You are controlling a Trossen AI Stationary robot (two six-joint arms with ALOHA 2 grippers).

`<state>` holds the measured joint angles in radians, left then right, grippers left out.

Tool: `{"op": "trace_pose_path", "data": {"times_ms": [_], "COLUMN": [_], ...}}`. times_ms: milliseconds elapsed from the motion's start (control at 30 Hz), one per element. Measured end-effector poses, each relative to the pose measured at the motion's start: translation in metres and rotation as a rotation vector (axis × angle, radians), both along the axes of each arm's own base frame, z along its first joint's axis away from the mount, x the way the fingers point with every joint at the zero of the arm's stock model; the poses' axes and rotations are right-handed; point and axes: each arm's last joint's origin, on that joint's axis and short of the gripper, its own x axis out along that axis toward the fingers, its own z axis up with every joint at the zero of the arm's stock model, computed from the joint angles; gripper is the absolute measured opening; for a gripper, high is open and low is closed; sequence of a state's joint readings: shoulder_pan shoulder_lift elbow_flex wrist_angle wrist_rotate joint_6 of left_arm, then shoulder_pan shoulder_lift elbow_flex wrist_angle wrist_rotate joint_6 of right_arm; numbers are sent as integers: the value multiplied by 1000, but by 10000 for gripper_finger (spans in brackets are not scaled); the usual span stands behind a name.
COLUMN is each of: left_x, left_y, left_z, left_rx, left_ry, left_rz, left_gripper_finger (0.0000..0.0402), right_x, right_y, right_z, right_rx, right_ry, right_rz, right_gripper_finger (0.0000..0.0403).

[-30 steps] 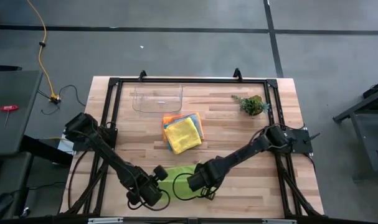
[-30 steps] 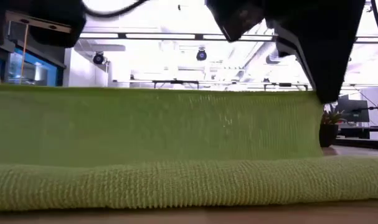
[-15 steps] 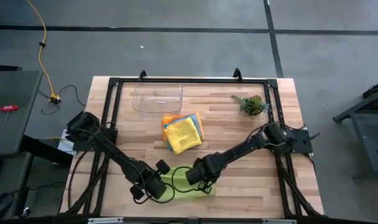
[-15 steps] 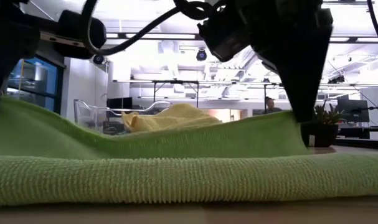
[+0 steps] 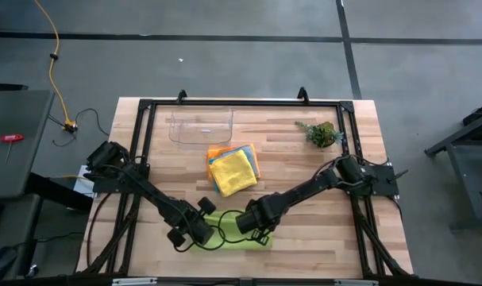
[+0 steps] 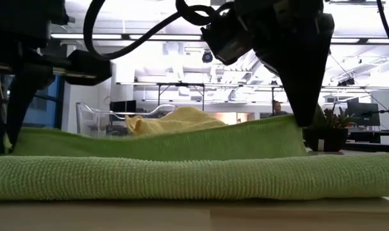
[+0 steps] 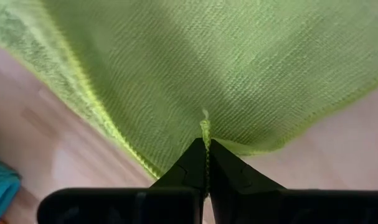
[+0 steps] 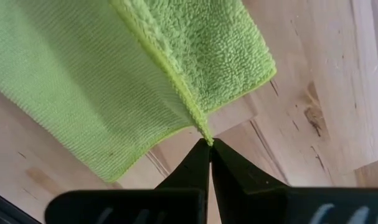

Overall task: Fold microfiber towels
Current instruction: Fold the green towel

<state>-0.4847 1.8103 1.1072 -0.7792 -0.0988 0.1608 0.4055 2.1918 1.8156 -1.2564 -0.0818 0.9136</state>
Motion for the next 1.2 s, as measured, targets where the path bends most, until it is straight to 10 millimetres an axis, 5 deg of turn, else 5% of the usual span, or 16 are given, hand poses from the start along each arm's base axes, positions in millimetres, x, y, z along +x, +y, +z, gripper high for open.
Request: {"op": "trace_pose_path", "data": {"times_ms": [367, 700, 1200], "left_x": [1, -1, -28], "left_y": [2, 3, 19], "left_z": [0, 5, 58], "left_rx": [57, 85, 96], "left_ry": [-27, -46, -109], "left_rz": [-9, 0, 162], "left_gripper_finger": [17, 86, 183], "right_x": [0, 0, 1], "right_y": [0, 0, 1], "right_z": [0, 0, 0], "right_rx": [0, 1, 6], "right_ry": [-1, -2, -11], "right_rz": [-2, -5, -4], "right_gripper_finger": [0, 0, 0]}}
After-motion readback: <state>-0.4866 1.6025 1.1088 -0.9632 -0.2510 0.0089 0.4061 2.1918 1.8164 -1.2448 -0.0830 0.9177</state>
